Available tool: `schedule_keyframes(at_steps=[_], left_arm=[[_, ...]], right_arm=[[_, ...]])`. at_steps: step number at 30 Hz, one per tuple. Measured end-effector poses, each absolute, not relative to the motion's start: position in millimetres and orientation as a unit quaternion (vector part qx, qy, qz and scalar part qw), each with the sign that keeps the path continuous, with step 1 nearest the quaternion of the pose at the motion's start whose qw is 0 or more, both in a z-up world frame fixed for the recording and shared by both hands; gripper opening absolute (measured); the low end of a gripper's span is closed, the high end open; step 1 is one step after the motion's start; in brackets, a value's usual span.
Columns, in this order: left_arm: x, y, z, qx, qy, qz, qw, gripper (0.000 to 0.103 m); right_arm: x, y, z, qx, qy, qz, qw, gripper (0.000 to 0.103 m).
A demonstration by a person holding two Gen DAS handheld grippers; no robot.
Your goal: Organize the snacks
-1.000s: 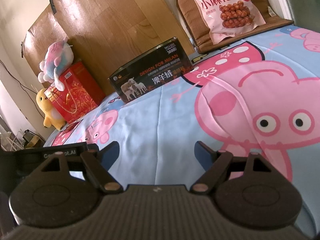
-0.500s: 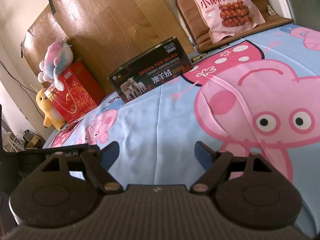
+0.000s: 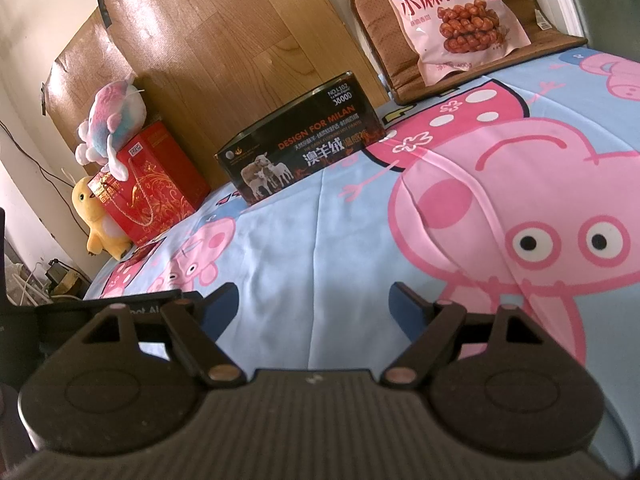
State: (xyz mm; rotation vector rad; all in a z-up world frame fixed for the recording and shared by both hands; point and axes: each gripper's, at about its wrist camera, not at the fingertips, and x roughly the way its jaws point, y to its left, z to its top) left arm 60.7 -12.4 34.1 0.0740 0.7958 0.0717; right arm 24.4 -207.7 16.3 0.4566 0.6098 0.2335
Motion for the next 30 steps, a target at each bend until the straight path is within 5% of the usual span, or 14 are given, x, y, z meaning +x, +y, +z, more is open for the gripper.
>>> schedule_keyframes(at_steps=[30], left_arm=[[61.7, -14.4, 33.0, 0.043, 0.388, 0.035, 0.92, 0.103]], right_arm=[[24.3, -207.9, 15.9, 0.223, 0.297, 0.113, 0.921, 0.084]])
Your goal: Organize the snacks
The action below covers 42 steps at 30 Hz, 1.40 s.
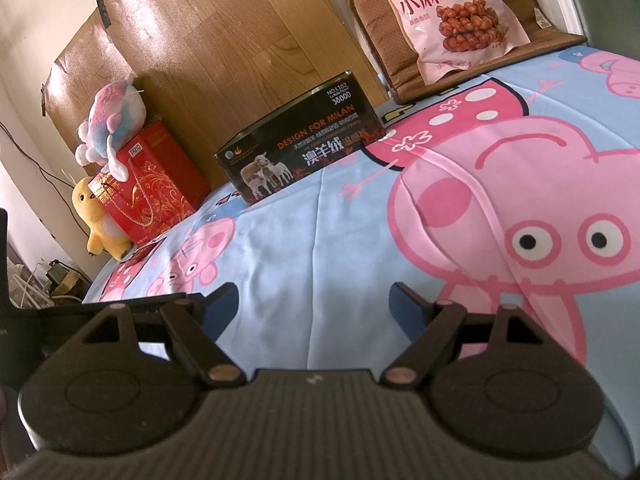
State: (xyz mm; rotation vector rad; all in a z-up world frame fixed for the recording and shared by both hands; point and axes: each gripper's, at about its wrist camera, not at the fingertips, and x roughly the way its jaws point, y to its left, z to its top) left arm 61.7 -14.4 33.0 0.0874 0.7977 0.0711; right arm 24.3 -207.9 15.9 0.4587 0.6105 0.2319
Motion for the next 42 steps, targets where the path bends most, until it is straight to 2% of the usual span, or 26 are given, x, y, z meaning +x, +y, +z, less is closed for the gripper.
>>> schedule_keyframes(at_steps=[42], left_arm=[[63.0, -14.0, 33.2, 0.049, 0.381, 0.043, 0.922, 0.103]], right_arm=[[24.0, -207.8, 15.3, 0.224, 0.297, 0.112, 0.921, 0.085]])
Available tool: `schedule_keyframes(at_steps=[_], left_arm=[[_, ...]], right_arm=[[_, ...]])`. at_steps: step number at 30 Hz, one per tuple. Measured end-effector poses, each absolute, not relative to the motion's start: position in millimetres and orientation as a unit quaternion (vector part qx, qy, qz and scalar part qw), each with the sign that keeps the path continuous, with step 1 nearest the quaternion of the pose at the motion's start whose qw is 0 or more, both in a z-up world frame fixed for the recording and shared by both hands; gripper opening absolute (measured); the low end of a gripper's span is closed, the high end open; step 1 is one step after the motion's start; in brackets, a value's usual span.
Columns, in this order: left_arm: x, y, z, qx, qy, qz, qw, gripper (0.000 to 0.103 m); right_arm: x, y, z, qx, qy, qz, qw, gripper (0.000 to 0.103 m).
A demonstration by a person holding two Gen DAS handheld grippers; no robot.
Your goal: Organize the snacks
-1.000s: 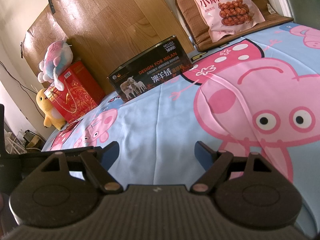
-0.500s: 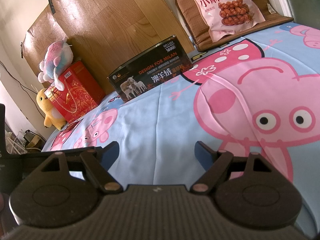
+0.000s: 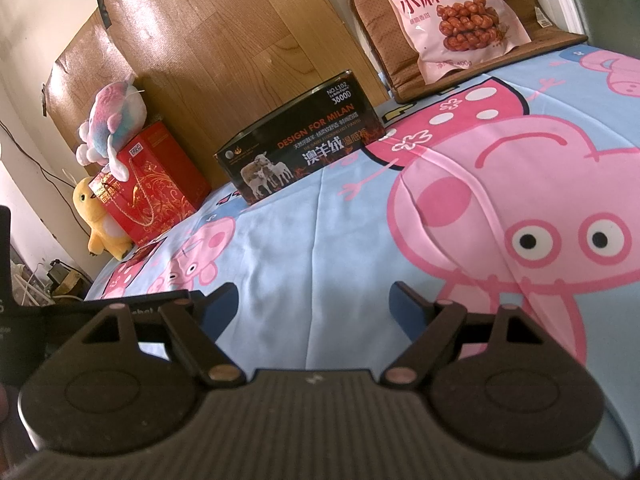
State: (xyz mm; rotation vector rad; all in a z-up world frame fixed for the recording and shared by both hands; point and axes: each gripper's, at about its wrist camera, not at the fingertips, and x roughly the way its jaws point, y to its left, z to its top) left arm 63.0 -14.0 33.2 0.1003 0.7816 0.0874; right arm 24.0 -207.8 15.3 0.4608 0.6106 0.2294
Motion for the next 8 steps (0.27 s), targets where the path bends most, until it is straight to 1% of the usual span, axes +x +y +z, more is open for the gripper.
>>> schedule_keyframes(at_steps=[8], left_arm=[[60.7, -14.0, 37.5, 0.043, 0.367, 0.035, 0.928, 0.103]], right_arm=[[23.9, -207.7, 15.4, 0.224, 0.297, 0.111, 0.921, 0.085]])
